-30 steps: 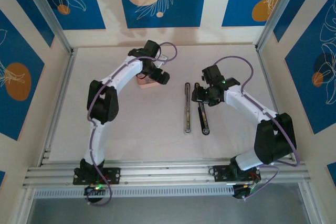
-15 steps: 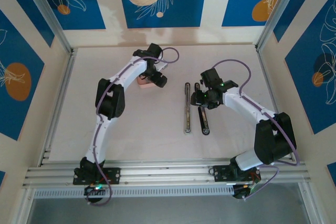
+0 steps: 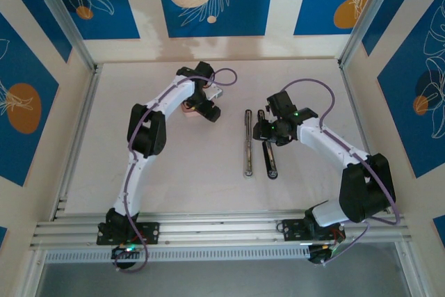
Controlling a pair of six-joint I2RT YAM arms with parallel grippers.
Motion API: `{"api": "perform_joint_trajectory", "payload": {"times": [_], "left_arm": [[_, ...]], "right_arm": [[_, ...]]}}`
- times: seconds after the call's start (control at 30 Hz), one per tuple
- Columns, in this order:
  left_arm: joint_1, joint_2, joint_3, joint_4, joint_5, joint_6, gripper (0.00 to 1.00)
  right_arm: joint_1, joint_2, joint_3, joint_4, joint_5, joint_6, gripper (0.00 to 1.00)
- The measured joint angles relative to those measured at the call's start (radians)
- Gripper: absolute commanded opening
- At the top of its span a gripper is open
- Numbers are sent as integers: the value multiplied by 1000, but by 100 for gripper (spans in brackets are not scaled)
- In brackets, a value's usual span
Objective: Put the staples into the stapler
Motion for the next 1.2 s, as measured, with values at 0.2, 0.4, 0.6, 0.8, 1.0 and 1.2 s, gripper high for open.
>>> {"api": "perform_joint_trajectory", "payload": {"times": [0.2, 0.4, 0.6, 0.8, 1.0, 1.2], "left_arm": [[0, 0, 0, -30, 54, 0, 84], [0, -26, -34, -39, 116, 0, 84], [-3, -84, -100, -40, 171, -1, 83], [-21, -156, -215, -31, 209, -4, 83], [-64, -234, -345, 9, 247, -21, 83], [-125, -334, -488, 76, 274, -64, 83]], "right_arm": [[0, -19, -9, 1, 0, 0, 52], [0, -34, -22, 6, 3, 4, 52], [2, -58, -44, 5, 4, 8, 51], [3, -82, -48, 5, 4, 15, 51], [16, -101, -64, 6, 5, 26, 51], [37, -107, -64, 6, 8, 28, 50]]}}
